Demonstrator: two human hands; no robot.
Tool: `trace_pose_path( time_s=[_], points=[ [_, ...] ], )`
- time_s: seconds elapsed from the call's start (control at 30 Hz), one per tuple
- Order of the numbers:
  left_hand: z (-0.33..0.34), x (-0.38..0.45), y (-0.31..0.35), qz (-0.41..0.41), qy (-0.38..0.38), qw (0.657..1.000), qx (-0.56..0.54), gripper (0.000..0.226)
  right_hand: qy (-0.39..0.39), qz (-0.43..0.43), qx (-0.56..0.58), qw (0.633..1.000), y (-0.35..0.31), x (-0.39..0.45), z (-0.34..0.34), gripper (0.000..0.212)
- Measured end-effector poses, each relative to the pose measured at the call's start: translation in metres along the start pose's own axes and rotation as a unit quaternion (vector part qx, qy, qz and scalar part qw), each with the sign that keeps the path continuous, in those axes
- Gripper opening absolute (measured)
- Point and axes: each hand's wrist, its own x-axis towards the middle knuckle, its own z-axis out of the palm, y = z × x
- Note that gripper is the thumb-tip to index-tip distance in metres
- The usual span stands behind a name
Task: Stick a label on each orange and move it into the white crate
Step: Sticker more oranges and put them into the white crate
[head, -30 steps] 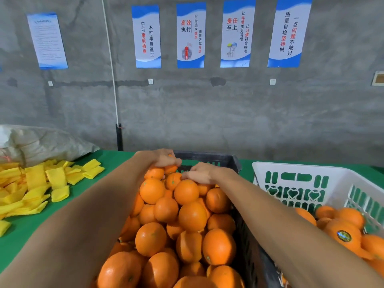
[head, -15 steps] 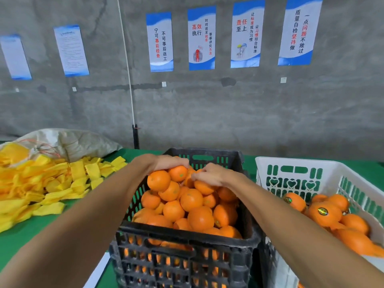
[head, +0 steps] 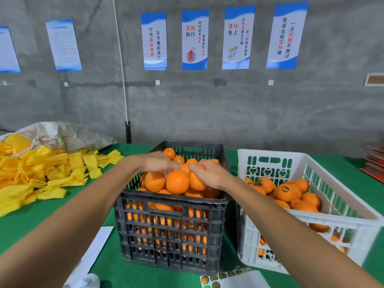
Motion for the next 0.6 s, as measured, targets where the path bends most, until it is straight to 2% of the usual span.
trace_pose_path(
  time_s=[0.03, 0.07, 0.13, 0.2, 0.33, 0.4, 0.5, 0.6],
  points=[
    [-0.002, -0.007, 0.008, 0.027, 0.015, 0.999, -0.017, 0.040, 0.037, 0.004, -0.005, 0.999, -0.002, -0.008, 0.000, 0.058],
    [-0.003, -0.014, 0.018, 0.055, 0.022, 0.998, -0.036, 0.043, 0.079, 0.010, 0.007, 0.997, -0.005, -0.015, 0.000, 0.057],
    [0.004, -0.027, 0.041, 0.116, 0.015, 0.992, -0.053, 0.069, 0.141, 0.005, 0.085, 0.986, -0.012, -0.028, -0.003, 0.055],
    [0.021, -0.039, 0.063, 0.198, 0.035, 0.978, -0.053, 0.084, 0.173, -0.022, 0.147, 0.974, -0.023, -0.043, -0.012, 0.053],
    [0.047, -0.060, 0.089, 0.334, 0.237, 0.912, -0.034, 0.071, 0.219, -0.077, 0.242, 0.942, -0.034, -0.085, -0.031, 0.055],
    [0.061, -0.070, 0.094, 0.340, 0.302, 0.888, -0.065, 0.070, 0.227, -0.108, 0.292, 0.923, -0.027, -0.110, -0.036, 0.046],
    [0.100, -0.083, 0.095, 0.335, 0.330, 0.866, -0.170, 0.069, 0.230, -0.114, 0.364, 0.895, -0.004, -0.140, -0.033, 0.034],
    [0.143, -0.090, 0.086, 0.367, 0.357, 0.846, -0.149, 0.072, 0.237, -0.121, 0.340, 0.902, 0.026, -0.160, -0.016, 0.028]
  ],
)
